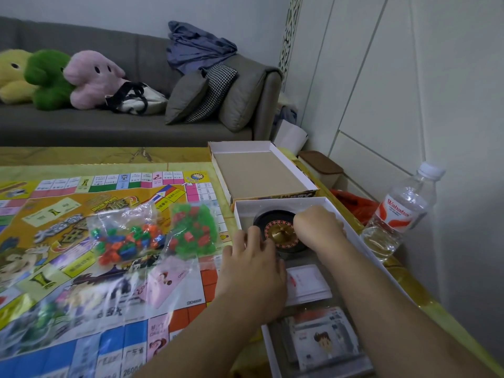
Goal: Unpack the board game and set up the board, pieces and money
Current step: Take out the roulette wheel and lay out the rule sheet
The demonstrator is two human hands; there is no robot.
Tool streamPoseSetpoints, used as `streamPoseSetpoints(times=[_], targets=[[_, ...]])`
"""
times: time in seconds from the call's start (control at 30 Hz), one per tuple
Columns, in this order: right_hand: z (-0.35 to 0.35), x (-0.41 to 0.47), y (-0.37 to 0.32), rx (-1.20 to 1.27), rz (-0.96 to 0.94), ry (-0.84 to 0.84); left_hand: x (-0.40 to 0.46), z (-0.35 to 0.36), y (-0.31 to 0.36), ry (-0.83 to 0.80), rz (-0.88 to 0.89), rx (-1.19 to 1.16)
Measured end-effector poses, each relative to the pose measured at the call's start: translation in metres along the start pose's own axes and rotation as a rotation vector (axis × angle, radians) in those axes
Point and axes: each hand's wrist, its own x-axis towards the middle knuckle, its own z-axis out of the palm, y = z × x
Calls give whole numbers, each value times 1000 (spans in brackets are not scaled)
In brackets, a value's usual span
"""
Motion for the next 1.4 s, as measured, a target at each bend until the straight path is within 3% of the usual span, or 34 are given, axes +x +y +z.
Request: streamPoseSetpoints(times=[0.3,0.6,0.77,0.93,1.2,1.4], targets=[[-1,8,6,91,24,60,2,0,2,-9,-21,-15],[0,-19,2,-144,-89,134,3,-2,2,-2,-30,-31],[-4,-8,2,167,77,30,4,-1,1,-2,-39,-44],[-4,2,8,312,71,-25,3,0,0,-2,-41,-61],[9,-8,12,-147,-105,131,2,-2,0,-3,-45,-61],[4,-4,12,19,-57,76,3,0,1,2,-51,-61]])
